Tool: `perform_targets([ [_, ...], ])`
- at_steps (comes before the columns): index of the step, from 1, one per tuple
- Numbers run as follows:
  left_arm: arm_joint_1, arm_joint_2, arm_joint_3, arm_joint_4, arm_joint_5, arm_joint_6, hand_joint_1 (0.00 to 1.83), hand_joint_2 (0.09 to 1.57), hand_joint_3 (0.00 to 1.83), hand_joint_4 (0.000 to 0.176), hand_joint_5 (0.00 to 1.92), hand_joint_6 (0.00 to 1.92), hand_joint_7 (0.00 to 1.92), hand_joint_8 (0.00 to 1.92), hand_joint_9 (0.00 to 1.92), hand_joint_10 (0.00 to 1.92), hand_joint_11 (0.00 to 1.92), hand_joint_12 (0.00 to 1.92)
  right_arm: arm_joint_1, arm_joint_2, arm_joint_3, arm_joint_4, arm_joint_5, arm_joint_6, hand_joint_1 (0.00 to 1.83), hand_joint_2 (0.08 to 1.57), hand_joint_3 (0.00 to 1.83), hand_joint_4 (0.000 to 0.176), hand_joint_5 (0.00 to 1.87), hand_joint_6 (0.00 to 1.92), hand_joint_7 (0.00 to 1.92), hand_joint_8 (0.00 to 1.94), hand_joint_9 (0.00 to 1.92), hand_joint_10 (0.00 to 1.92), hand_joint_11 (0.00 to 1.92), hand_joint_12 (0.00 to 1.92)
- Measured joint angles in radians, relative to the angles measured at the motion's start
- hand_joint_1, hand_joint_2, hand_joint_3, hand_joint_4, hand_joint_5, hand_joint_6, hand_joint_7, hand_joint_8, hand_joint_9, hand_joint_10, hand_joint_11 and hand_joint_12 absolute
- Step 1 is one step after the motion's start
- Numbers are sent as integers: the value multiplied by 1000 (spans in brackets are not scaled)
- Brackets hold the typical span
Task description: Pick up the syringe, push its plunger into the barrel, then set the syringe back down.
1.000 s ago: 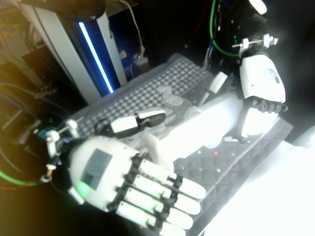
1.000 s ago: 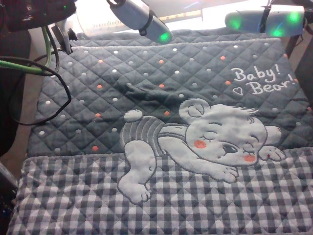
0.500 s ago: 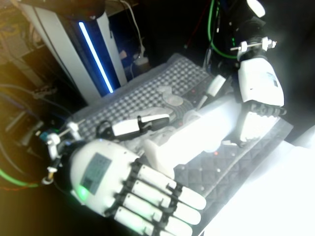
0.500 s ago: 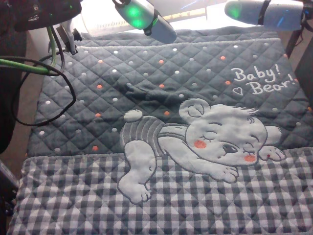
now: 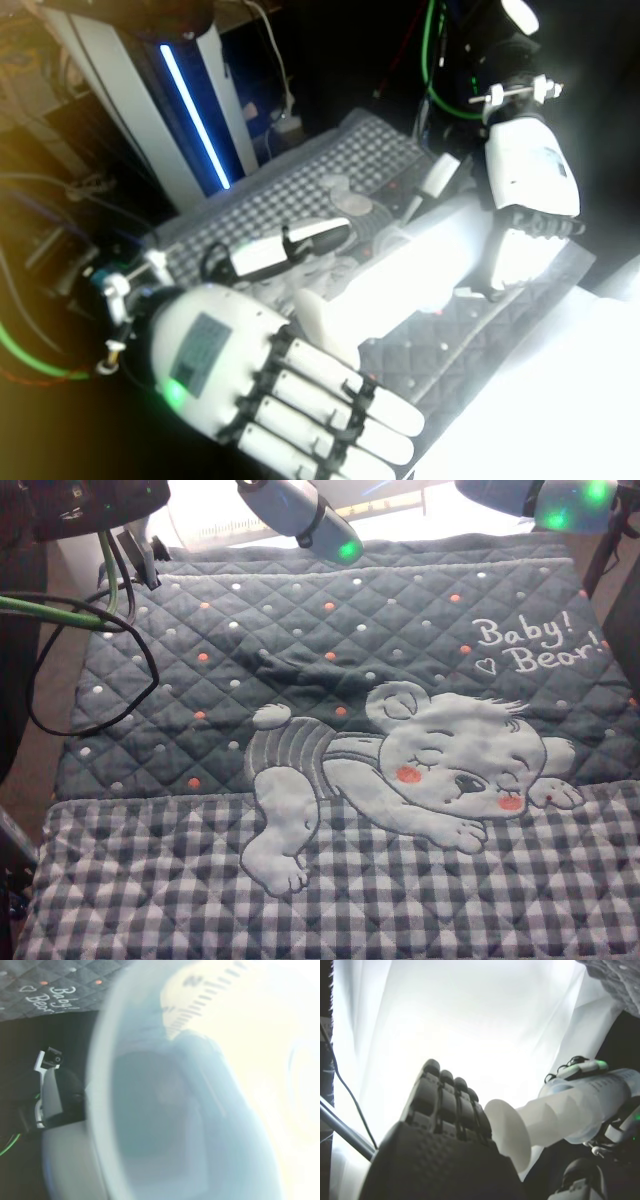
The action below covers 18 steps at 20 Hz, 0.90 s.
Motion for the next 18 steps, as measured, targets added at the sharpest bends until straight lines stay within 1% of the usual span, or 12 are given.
perform_targets([
  [1, -1, 0, 0, 0, 3, 1, 1129, 1190, 0, 0, 820, 1213, 856, 1803, 1058, 1921, 1138, 1921, 0, -5, 2, 8, 4, 0, 0, 739, 3, 0, 0, 0, 0, 0, 0, 0, 46, 25],
  [6, -3, -1, 1, -14, 3, 2, 1138, 1164, 0, 0, 874, 1166, 876, 1886, 1041, 1921, 1126, 1921, 0, -13, 2, 10, 23, 0, 0, 725, 0, 0, 0, 0, 0, 0, 0, 0, 1, 3],
  [8, -3, -5, 1, -21, 0, 2, 1232, 1120, 1, 0, 644, 1581, 827, 1904, 978, 1919, 1073, 1921, 0, -18, 1, 8, 34, 0, 0, 735, 3, 0, 0, 0, 0, 0, 0, 0, 0, 0],
  [9, -3, -5, 1, -22, -4, 2, 1334, 1152, 6, 0, 618, 1853, 1021, 1918, 1202, 1921, 1284, 1921, -2, -16, -3, 2, 41, 0, 0, 744, 6, 0, 0, 0, 0, 0, 0, 0, 0, 0],
  [10, -3, -5, 1, -22, -13, 3, 1356, 1162, 2, 33, 834, 1907, 1094, 1920, 1258, 1921, 1324, 1921, -8, -8, -15, -5, 54, 4, 0, 731, 0, 0, 0, 0, 0, 0, 0, 0, 0, 0],
  [11, -3, -5, 1, -22, -23, 2, 1415, 1156, 2, 0, 1124, 1918, 1244, 1921, 1393, 1921, 1453, 1921, -8, 5, -27, -21, 56, 8, 0, 741, 4, 0, 0, 0, 0, 0, 0, 0, 0, 0],
  [12, -3, -5, 1, -22, -28, 2, 1514, 1155, 1, 31, 1018, 1921, 1243, 1921, 1402, 1921, 1481, 1921, -8, 23, -42, -44, 66, 10, 0, 749, 7, 0, 0, 0, 0, 0, 0, 0, 0, 0],
  [13, -3, -3, 1, -23, -35, -2, 1540, 1155, 0, 101, 948, 1921, 1202, 1921, 1376, 1921, 1458, 1921, -8, 35, -51, -55, 75, 9, 0, 744, 4, 0, 0, 0, 0, 0, 0, 0, 0, 0],
  [14, -3, -3, 0, -26, -44, -3, 1540, 1155, 0, 101, 948, 1921, 1202, 1921, 1376, 1921, 1458, 1921, -8, 47, -58, -64, 80, 10, 0, 744, 4, 0, 0, 0, 0, 0, 0, 0, 0, 0],
  [15, -3, 0, -4, -26, -48, -7, 1563, 1157, 1, 161, 939, 1921, 1204, 1921, 1383, 1921, 1456, 1921, -8, 61, -67, -73, 79, 11, 0, 727, 0, 0, 0, 0, 0, 0, 0, 0, 0, 0],
  [17, -3, 9, -8, -25, -58, -13, 1582, 1170, 4, 161, 657, 1798, 1130, 1921, 1366, 1921, 1431, 1921, -8, 88, -84, -94, 78, 12, 0, 732, 0, 0, 0, 0, 0, 0, 0, 0, 0, 0],
  [18, -3, 15, -8, -27, -55, -13, 1593, 1144, 0, 175, 888, 1916, 1148, 1921, 1352, 1921, 1449, 1921, -8, 99, -90, -99, 80, 11, 0, 781, 20, 0, 0, 0, 0, 0, 0, 0, 9, 4],
])
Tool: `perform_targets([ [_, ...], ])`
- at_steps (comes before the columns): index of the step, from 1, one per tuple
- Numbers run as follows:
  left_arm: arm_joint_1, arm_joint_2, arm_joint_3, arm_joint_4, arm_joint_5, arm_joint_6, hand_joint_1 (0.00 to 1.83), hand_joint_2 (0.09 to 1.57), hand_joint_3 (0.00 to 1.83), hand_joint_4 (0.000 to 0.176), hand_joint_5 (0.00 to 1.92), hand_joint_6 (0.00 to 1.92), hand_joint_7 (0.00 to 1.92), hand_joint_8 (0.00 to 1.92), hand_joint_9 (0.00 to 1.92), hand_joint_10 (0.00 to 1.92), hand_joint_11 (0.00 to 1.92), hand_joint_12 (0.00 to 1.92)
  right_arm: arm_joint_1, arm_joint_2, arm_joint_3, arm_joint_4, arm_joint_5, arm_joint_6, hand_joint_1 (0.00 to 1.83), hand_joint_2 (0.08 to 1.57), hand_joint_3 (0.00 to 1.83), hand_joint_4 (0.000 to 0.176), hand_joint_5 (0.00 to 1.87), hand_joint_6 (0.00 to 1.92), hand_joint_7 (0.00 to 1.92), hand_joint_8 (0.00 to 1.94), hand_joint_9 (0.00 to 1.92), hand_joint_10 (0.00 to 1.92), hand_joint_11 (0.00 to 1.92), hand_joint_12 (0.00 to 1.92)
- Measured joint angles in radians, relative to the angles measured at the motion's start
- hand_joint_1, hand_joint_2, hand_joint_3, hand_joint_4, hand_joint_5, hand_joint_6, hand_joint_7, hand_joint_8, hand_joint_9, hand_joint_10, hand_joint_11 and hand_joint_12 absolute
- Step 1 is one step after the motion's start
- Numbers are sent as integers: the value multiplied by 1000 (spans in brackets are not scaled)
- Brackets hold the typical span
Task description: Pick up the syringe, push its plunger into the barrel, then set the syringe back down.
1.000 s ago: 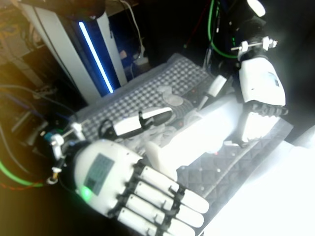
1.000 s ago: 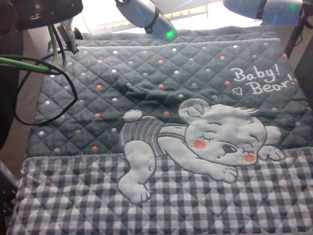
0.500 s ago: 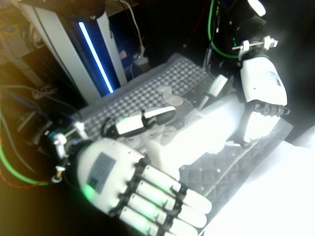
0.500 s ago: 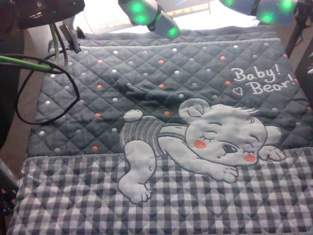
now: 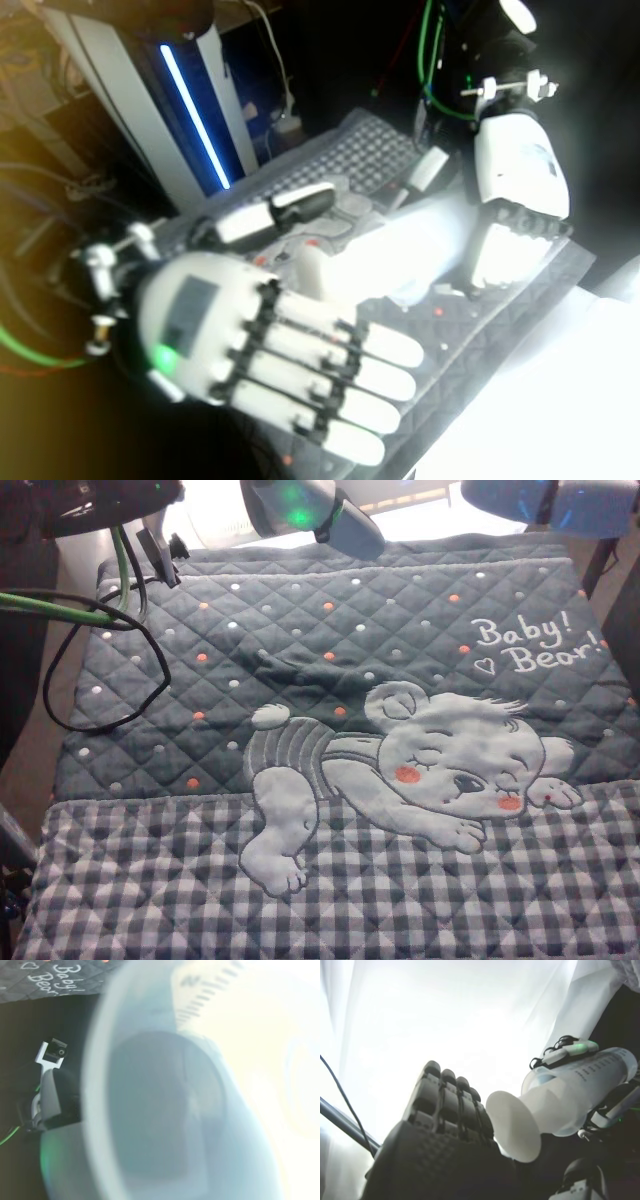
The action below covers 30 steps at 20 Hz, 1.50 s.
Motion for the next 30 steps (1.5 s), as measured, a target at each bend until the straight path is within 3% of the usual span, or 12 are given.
perform_targets([
  [4, -3, 26, 0, 0, 27, 0, 1580, 1128, 0, 176, 1001, 1921, 1212, 1921, 1384, 1921, 1460, 1921, -13, 22, -25, -13, 39, 19, 0, 823, 6, 0, 0, 0, 0, 0, 0, 0, 33, 14],
  [8, -5, 31, 3, -2, 51, 0, 1556, 1134, 0, 176, 997, 1921, 1233, 1921, 1412, 1921, 1473, 1921, -21, 50, -61, -10, 98, 24, 6, 821, 3, 0, 0, 0, 24, 8, 42, 16, 138, 66],
  [12, -16, 31, 3, 5, 59, -1, 1577, 1123, 0, 176, 1063, 1921, 1241, 1921, 1393, 1921, 1474, 1921, -39, 53, -74, -6, 155, 26, 0, 859, 9, 0, 0, 0, 0, 0, 0, 0, 8, 24],
  [22, -32, 32, -2, 19, 76, -2, 1556, 1148, 9, 176, 1062, 1921, 1270, 1921, 1432, 1921, 1492, 1921, -100, -23, -77, 82, 263, 70, 0, 936, 6, 0, 0, 0, 0, 0, 0, 0, 0, 0],
  [25, -32, 31, -8, 19, 57, -2, 1592, 1129, 0, 176, 1050, 1921, 1251, 1921, 1425, 1921, 1509, 1921, -102, -40, -72, 88, 267, 71, 0, 923, 0, 0, 0, 0, 0, 0, 0, 0, 4, 2],
  [27, -39, 31, -8, 21, 53, -2, 1622, 1130, 0, 176, 981, 1921, 1138, 1921, 1274, 1921, 1375, 1921, -102, -55, -68, 92, 269, 73, 0, 883, 0, 0, 0, 0, 0, 0, 0, 0, 0, 0],
  [30, -46, 32, -13, 23, 50, 1, 1615, 1107, 0, 176, 1067, 1921, 1206, 1921, 1353, 1921, 1448, 1921, -102, -70, -58, 101, 282, 87, 0, 863, 0, 0, 0, 0, 0, 0, 0, 0, 0, 0],
])
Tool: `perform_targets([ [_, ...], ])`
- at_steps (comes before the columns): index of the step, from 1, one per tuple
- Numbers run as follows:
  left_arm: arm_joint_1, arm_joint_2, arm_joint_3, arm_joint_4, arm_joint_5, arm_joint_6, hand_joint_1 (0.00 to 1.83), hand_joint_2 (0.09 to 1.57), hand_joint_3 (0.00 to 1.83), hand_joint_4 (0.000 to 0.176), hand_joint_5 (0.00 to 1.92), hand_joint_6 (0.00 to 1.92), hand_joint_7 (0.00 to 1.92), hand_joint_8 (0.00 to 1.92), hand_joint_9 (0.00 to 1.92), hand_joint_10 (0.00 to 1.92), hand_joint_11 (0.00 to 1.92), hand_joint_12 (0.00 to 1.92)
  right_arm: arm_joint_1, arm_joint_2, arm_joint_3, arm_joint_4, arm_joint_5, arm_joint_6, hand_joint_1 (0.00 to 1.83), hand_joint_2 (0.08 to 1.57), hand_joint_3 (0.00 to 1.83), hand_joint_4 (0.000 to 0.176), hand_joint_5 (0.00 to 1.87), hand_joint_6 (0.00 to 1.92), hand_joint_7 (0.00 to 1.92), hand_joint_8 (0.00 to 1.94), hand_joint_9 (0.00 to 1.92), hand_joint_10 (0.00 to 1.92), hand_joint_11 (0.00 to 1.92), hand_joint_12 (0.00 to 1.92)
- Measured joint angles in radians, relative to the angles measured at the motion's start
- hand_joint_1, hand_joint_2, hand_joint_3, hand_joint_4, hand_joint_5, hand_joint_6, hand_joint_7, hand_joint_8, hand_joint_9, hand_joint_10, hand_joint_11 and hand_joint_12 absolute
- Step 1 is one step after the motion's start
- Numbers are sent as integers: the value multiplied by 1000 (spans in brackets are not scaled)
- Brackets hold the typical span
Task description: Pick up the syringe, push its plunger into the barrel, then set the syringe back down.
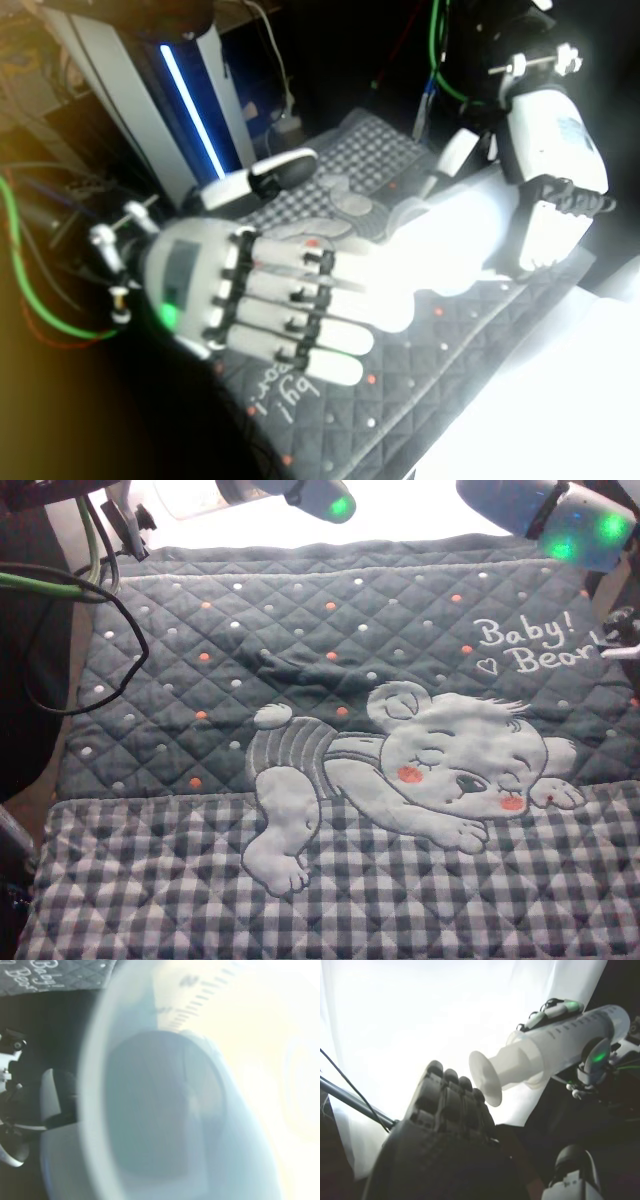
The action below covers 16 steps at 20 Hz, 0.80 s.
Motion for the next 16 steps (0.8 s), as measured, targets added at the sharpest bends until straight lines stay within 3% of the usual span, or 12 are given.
perform_targets([
  [3, -2, 0, -10, -2, 2, 1, 1627, 1116, 0, 176, 1014, 1921, 1199, 1921, 1379, 1921, 1479, 1921, -8, -23, 15, 11, 27, 28, 0, 867, 0, 0, 0, 0, 0, 0, 0, 0, 1, 0],
  [4, -2, 0, -10, -2, 1, 3, 1632, 1141, 8, 176, 954, 1921, 1083, 1921, 1195, 1921, 1287, 1921, -9, -31, 19, 13, 32, 39, 0, 855, 0, 0, 0, 0, 0, 0, 0, 0, 0, 0],
  [5, -2, -1, -10, -2, 3, 3, 1531, 904, 586, 176, 879, 1921, 819, 1759, 882, 1545, 965, 1828, -9, -36, 23, 13, 32, 48, 0, 846, 0, 0, 0, 0, 0, 0, 0, 0, 4, 2],
  [6, -2, -2, -10, -2, 4, 3, 1484, 1105, 222, 176, 948, 1921, 731, 1553, 711, 1475, 594, 1641, -10, -37, 23, 13, 31, 51, 0, 840, 0, 0, 0, 0, 0, 0, 0, 0, 0, 0],
  [7, -2, -1, -10, -2, 4, 3, 1581, 1108, 108, 176, 999, 1921, 839, 1847, 901, 1832, 934, 1865, -9, -38, 23, 13, 31, 53, 0, 837, 0, 0, 9, 4, 9, 3, 0, 0, 0, 0],
  [10, -5, -1, -8, -2, 15, 5, 1646, 1099, 48, 176, 1049, 1921, 1245, 1920, 1400, 1920, 1439, 1921, -10, -50, 23, 4, 42, 61, 0, 824, 0, 0, 0, 0, 0, 0, 0, 0, 0, 0],
  [11, -8, -3, -8, 1, 15, 5, 1536, 923, 420, 176, 1054, 1921, 961, 1482, 967, 1422, 896, 1654, -10, -50, 23, 3, 43, 68, 0, 826, 0, 0, 1, 0, 7, 3, 0, 0, 6, 2],
  [12, -8, -3, -8, 0, 15, 4, 1524, 782, 810, 176, 1035, 1921, 833, 1663, 861, 1504, 875, 1787, -10, -52, 24, 2, 45, 71, 0, 819, 0, 0, 0, 0, 3, 1, 0, 0, 0, 0],
  [13, -8, -8, -8, 1, 18, 5, 1596, 883, 532, 176, 1055, 1921, 957, 1869, 1017, 1838, 1034, 1894, -10, -54, 24, -1, 48, 73, 0, 819, 0, 0, 0, 0, 2, 1, 0, 0, 0, 0],
  [14, -8, -10, -6, 1, 20, 5, 1656, 768, 804, 176, 1063, 1921, 906, 1911, 820, 1736, 1057, 1916, -10, -55, 24, -2, 49, 73, 0, 824, 0, 0, 0, 0, 2, 0, 0, 0, 0, 0],
  [15, -8, -15, -4, -3, 33, 4, 1627, 891, 522, 175, 1103, 1921, 1085, 1919, 1245, 1884, 1364, 1920, -10, -60, 24, -10, 55, 78, 0, 828, 0, 0, 0, 0, 0, 0, 0, 0, 0, 0],
  [16, -8, -16, -5, -3, 32, 4, 1666, 985, 302, 176, 1099, 1921, 1192, 1921, 1429, 1914, 1504, 1921, -10, -62, 24, -10, 57, 79, 0, 828, 0, 0, 0, 0, 0, 0, 0, 0, 0, 0],
])
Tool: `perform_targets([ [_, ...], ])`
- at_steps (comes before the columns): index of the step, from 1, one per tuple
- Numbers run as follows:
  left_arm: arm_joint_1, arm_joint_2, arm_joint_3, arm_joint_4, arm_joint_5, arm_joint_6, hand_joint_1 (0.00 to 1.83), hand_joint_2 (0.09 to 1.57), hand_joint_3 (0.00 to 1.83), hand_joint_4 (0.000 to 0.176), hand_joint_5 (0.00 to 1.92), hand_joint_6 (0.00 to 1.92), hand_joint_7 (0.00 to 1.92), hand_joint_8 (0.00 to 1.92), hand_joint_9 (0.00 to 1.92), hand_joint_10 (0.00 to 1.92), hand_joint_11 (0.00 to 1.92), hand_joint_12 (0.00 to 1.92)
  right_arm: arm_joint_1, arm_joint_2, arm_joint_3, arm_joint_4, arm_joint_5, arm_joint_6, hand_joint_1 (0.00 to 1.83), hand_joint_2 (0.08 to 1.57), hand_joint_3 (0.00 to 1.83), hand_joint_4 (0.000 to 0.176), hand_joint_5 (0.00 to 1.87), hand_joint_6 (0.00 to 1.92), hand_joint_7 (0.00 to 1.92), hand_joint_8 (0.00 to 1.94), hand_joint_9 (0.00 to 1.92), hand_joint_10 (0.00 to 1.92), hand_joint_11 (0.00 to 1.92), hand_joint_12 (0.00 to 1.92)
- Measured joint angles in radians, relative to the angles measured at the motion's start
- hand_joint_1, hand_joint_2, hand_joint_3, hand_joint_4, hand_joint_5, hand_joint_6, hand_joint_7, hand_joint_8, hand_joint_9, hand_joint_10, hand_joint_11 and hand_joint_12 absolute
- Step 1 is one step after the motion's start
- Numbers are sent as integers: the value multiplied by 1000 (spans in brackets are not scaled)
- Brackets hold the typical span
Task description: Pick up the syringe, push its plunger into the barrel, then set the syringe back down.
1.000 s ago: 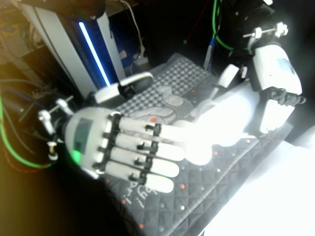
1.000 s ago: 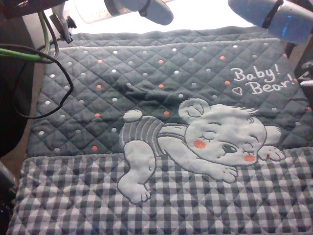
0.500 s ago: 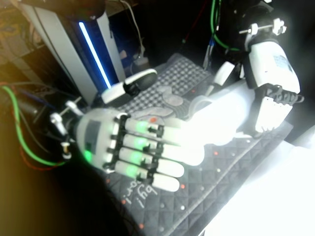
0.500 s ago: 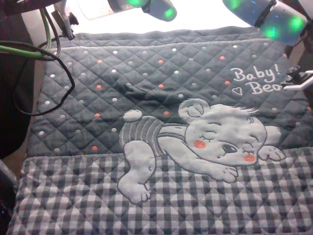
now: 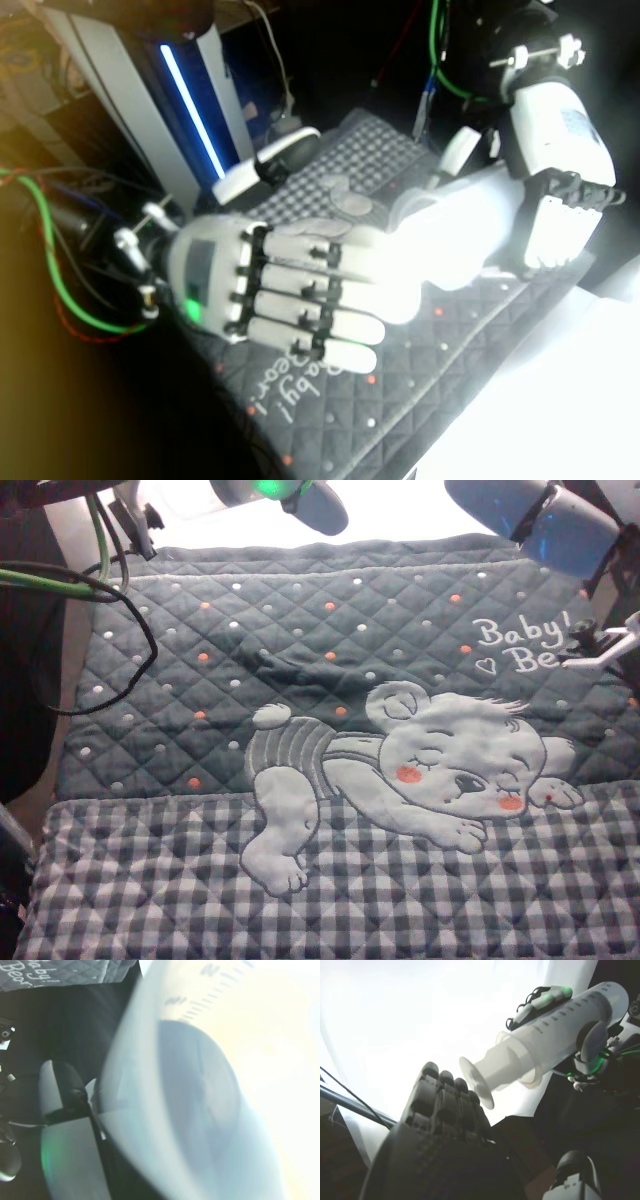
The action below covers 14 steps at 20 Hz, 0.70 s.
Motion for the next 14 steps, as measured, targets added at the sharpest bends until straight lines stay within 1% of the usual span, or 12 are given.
perform_targets([
  [1, 0, -2, 0, -1, 0, 0, 1444, 1068, 253, 176, 1054, 1921, 1183, 1921, 1403, 1920, 1444, 1921, 0, 0, 0, -4, -1, 0, 0, 835, 0, 0, 0, 0, 3, 1, 0, 0, 2, 1],
  [2, 0, -4, 0, -1, 0, 0, 1444, 1068, 253, 176, 1054, 1921, 1183, 1921, 1403, 1920, 1444, 1921, 0, 0, 0, -4, -1, 0, 0, 835, 0, 0, 0, 0, 3, 1, 0, 0, 2, 1],
  [3, 0, -5, 0, -3, 0, -1, 1598, 1120, 65, 154, 1058, 1921, 1194, 1921, 1387, 1921, 1461, 1921, 0, -3, 0, -2, 0, 0, 0, 821, 0, 0, 0, 0, 0, 0, 0, 0, 0, 0],
  [6, 0, -10, 0, -2, 0, 0, 1523, 1152, 33, 165, 1073, 1921, 1200, 1921, 1414, 1921, 1476, 1921, 0, -15, 0, 8, 1, 0, 0, 830, 0, 0, 0, 0, 0, 0, 0, 0, 0, 0],
  [7, 0, -10, 0, -3, 0, 0, 1570, 1134, 19, 169, 1101, 1921, 1252, 1921, 1463, 1921, 1522, 1921, 0, -17, 0, 8, 0, 0, 0, 841, 1, 0, 0, 0, 0, 0, 0, 0, 0, 0],
  [8, 0, -11, 0, -3, -1, 0, 1402, 1190, 43, 172, 1082, 1921, 1260, 1921, 1417, 1921, 1446, 1921, 0, -19, 0, 8, 0, 0, 0, 857, 8, 0, 0, 0, 0, 0, 0, 0, 0, 0],
  [9, -2, -11, 0, -2, -2, 0, 1361, 1245, 61, 173, 911, 1921, 1119, 1921, 1322, 1921, 1398, 1921, 0, -21, 0, 8, 0, 0, 0, 860, 9, 0, 0, 0, 0, 0, 0, 0, 0, 0],
  [10, -2, -14, 0, -2, -5, 0, 1433, 1233, 32, 135, 905, 1921, 1106, 1921, 1345, 1921, 1441, 1921, 0, -23, 0, 7, -1, 0, 0, 857, 7, 0, 0, 0, 0, 0, 0, 0, 0, 0],
  [11, -4, -17, 0, -2, -6, 0, 993, 1361, 157, 0, 515, 1921, 986, 1921, 1230, 1921, 1318, 1921, 0, -24, 0, 6, -1, 0, 0, 853, 5, 0, 19, 8, 3, 1, 0, 0, 3, 1],
  [12, -7, -21, 0, 0, -9, 2, 1035, 1215, 455, 0, 448, 1819, 694, 1921, 1121, 1921, 1220, 1921, 0, -26, 0, 8, -1, 0, 0, 851, 3, 0, 31, 12, 6, 2, 0, 0, 4, 2],
  [13, -7, -21, 0, 3, -21, 4, 1241, 1194, 288, 0, 728, 1901, 986, 1921, 1251, 1921, 1323, 1921, 0, -26, 0, 16, -3, 0, 0, 854, 4, 0, 7, 2, 0, 0, 0, 0, 0, 0],
  [14, -9, -27, 0, 8, -33, 4, 971, 1225, 446, 0, 518, 1917, 1042, 1921, 1262, 1921, 1314, 1921, 0, -26, 3, 20, -5, 0, 0, 859, 6, 0, 18, 7, 11, 4, 0, 0, 0, 0],
])
